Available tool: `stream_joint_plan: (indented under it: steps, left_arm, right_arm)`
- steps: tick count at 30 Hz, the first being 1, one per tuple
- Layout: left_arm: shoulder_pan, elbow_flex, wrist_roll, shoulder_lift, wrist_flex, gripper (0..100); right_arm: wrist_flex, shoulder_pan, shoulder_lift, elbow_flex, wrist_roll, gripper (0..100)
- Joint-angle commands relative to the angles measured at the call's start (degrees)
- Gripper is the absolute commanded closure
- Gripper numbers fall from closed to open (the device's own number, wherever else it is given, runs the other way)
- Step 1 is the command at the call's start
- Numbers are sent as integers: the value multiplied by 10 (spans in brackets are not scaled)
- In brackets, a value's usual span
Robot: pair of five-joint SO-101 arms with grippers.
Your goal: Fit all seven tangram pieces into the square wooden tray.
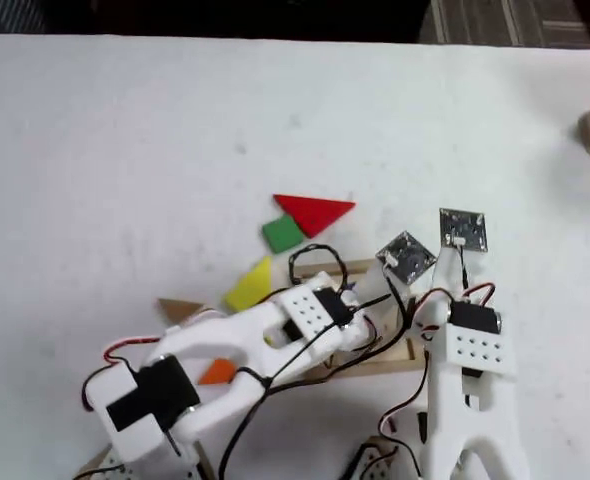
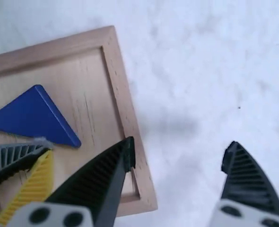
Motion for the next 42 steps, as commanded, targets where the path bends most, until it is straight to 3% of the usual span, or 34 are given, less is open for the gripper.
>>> stream_joint_plan:
  steps: [1,8,16,26,33,42]
  left_arm:
    - [-20,-11,-3,-22,-25,978]
    - [-65,-11,-2,-22,36,978]
    - [-80,-10,70,-17,40,978]
    - [-79,0,75,-17,38,978]
    - [-80,-12,76,12,-26,978]
    - [-75,-150,76,112,15,978]
  right_arm:
    - [-5,0,-7,-2,7,713]
    - [-8,119,-13,-36,-20,770]
    - [38,169,-14,-105,-59,783]
    - [109,281,-14,-240,-78,779]
    - [107,424,-12,-232,9,779]
    - [58,511,-12,-204,63,779]
